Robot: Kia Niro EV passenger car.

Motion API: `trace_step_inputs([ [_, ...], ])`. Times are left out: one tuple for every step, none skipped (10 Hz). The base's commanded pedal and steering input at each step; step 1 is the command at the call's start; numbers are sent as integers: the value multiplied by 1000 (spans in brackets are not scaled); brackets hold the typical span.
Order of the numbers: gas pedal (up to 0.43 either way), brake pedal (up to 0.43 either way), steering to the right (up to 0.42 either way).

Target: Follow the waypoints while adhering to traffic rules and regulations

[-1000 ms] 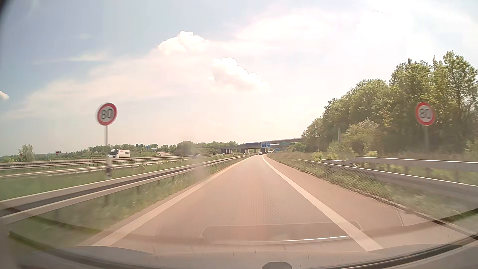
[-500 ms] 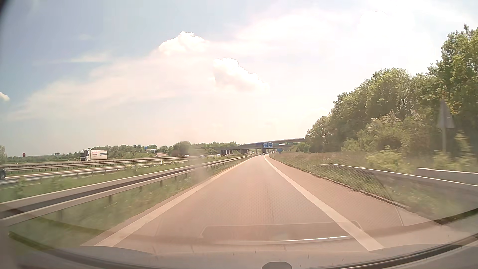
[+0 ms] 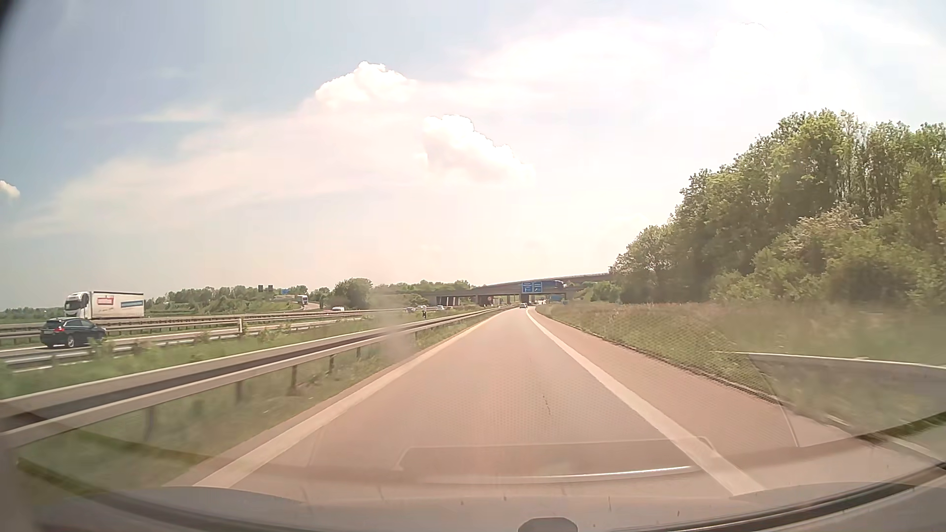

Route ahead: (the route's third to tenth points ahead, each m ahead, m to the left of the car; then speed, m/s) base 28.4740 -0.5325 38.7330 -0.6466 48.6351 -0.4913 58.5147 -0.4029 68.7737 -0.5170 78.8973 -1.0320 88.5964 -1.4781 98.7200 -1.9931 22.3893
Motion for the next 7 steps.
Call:
trace_step_inputs([
  [0, 0, 4],
  [0, 0, 4],
  [0, 0, 3],
  [0, 0, 1],
  [0, 0, 1],
  [0, 0, 1],
  [0, 0, 1],
])
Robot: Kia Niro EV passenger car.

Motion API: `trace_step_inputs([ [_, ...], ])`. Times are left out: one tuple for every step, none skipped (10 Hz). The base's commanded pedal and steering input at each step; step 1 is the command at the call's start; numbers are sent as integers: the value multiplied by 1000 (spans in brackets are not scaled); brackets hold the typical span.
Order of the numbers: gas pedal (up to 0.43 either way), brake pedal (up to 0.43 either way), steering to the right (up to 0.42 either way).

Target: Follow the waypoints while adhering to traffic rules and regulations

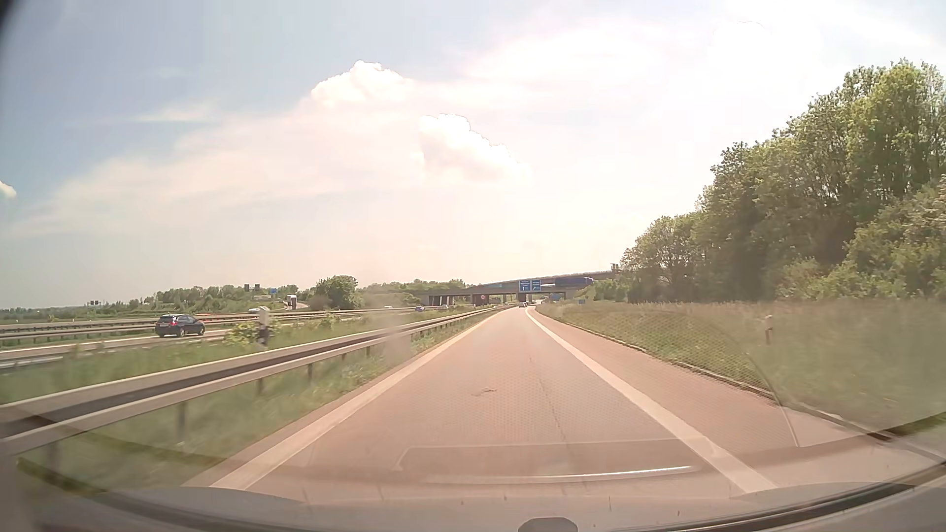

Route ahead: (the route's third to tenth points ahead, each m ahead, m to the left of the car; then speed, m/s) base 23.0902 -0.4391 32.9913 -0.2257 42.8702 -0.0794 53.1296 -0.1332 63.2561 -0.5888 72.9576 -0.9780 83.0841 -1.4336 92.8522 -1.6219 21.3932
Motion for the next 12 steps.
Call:
trace_step_inputs([
  [0, 0, 1],
  [0, 0, 2],
  [0, 0, 2],
  [0, 0, 2],
  [0, 0, 2],
  [0, 0, 2],
  [0, 0, 2],
  [0, 0, 2],
  [0, 0, 2],
  [0, 0, 2],
  [0, 0, 2],
  [0, 0, 2],
])
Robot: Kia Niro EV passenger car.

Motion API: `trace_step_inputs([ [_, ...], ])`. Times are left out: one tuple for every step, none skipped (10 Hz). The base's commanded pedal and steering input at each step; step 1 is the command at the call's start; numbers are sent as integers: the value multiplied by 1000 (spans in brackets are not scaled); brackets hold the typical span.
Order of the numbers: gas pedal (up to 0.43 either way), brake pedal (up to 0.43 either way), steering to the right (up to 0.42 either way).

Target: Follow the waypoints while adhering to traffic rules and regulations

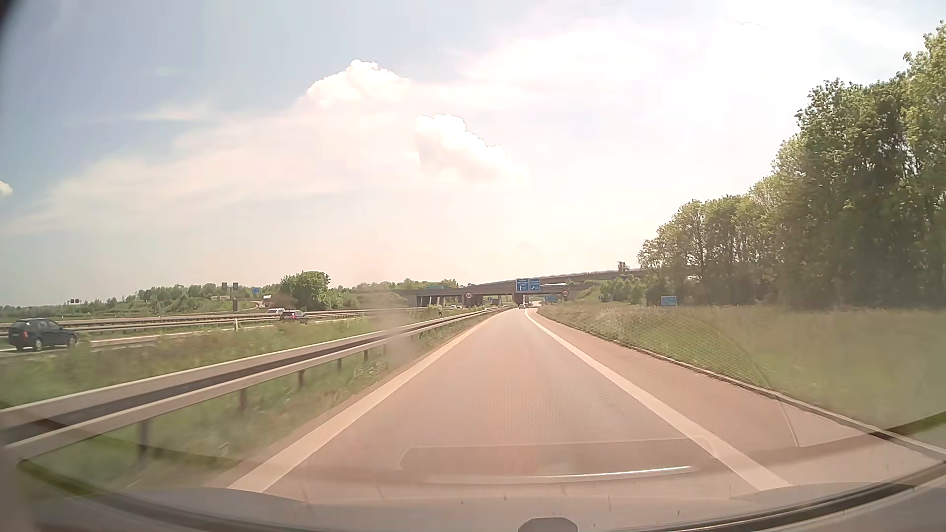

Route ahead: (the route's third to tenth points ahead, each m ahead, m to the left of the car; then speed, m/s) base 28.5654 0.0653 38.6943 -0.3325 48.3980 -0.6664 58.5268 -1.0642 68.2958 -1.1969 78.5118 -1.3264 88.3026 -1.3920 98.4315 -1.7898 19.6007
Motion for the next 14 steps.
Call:
trace_step_inputs([
  [0, 0, 2],
  [0, 0, 2],
  [0, 0, 2],
  [0, 0, 2],
  [0, 0, 2],
  [0, 0, 2],
  [0, 0, 2],
  [0, 0, 2],
  [0, 0, 2],
  [0, 0, 2],
  [0, 0, 1],
  [0, 0, 1],
  [20, 0, 1],
  [20, 0, 1],
])
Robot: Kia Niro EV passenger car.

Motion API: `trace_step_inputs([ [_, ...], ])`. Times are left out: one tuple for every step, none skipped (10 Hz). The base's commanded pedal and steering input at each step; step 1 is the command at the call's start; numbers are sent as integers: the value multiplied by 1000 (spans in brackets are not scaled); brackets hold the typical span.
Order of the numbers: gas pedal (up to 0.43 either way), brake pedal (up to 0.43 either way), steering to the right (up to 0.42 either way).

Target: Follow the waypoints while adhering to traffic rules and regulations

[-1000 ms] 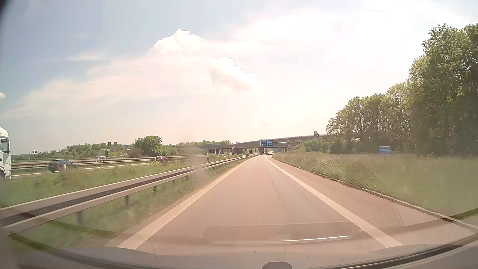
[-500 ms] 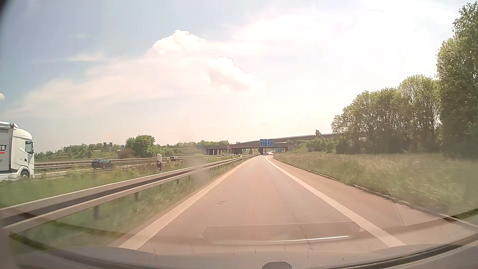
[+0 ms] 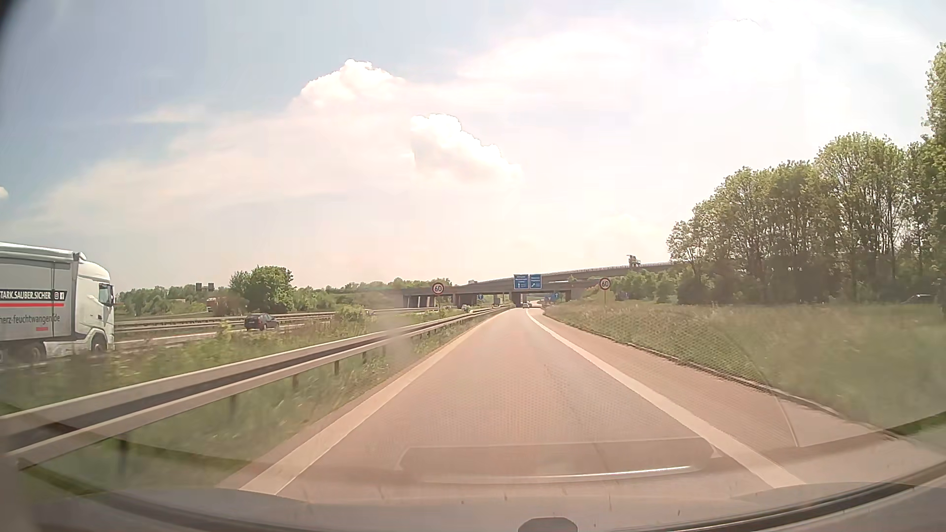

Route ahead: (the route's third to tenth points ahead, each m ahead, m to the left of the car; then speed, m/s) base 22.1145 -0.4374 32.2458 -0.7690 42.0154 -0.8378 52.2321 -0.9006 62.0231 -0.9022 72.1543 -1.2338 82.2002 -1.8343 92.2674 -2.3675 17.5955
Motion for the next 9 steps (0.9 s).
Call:
trace_step_inputs([
  [20, 0, 1],
  [20, 0, 1],
  [20, 0, 1],
  [28, 0, 1],
  [87, 0, 1],
  [87, 0, 1],
  [87, 0, 1],
  [87, 0, 1],
  [87, 0, 1],
])
